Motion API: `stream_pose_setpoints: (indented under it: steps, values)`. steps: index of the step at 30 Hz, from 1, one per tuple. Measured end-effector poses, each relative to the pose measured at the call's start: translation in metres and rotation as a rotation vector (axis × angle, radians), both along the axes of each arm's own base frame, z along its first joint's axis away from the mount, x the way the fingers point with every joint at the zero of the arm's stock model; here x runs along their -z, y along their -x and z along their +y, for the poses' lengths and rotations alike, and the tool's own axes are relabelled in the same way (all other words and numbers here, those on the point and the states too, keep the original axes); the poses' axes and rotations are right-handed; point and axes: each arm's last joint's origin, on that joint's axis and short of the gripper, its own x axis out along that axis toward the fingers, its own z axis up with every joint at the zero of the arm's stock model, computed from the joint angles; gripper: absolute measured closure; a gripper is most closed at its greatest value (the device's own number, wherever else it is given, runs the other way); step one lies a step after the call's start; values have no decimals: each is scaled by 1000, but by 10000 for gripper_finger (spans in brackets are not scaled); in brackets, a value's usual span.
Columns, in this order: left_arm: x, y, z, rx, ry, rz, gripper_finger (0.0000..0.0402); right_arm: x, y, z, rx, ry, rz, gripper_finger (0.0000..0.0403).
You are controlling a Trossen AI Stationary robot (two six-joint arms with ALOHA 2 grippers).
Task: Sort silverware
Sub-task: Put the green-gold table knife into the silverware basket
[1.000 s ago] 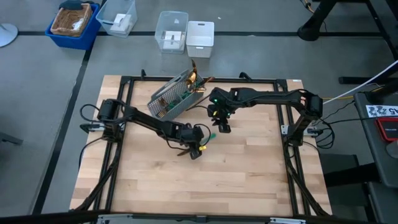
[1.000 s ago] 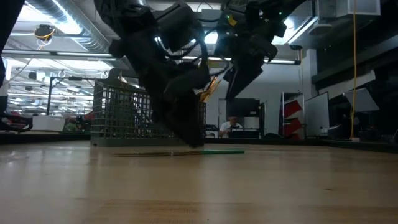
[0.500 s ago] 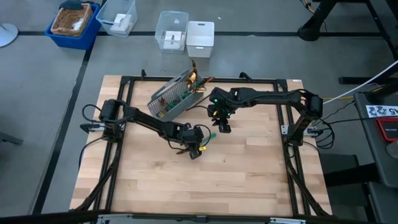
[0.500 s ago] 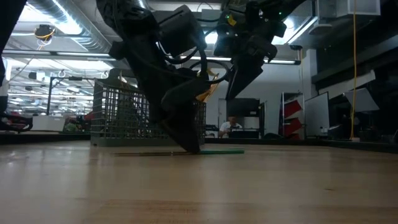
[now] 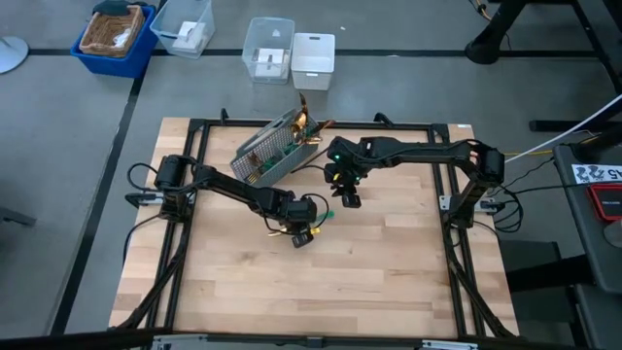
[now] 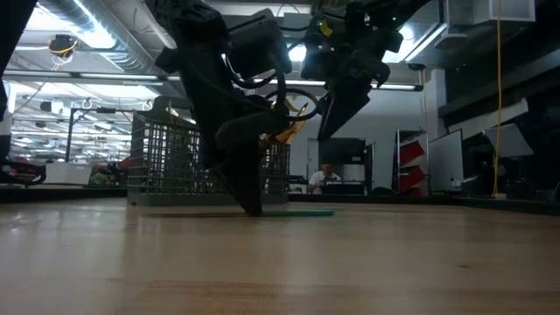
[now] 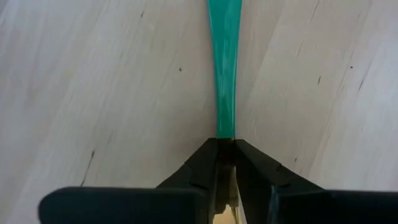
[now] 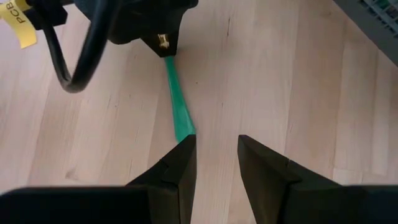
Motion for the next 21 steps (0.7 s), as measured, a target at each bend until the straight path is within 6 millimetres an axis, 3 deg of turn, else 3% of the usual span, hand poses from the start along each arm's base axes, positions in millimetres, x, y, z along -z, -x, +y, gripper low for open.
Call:
stream_pose_setpoints:
  steps: [4,13,17,21]
  values:
    - [0,-1,0,-5,6,-4,355,0,0,0,0,0,0,281]
    - [-5,-5,2,-10,23,-12,290,0,0,0,0,0,0,281]
    - [-5,-5,3,2,14,-7,295,0,0,0,0,0,0,281]
    - [-5,-5,3,-1,6,-4,326,0,0,0,0,0,0,281]
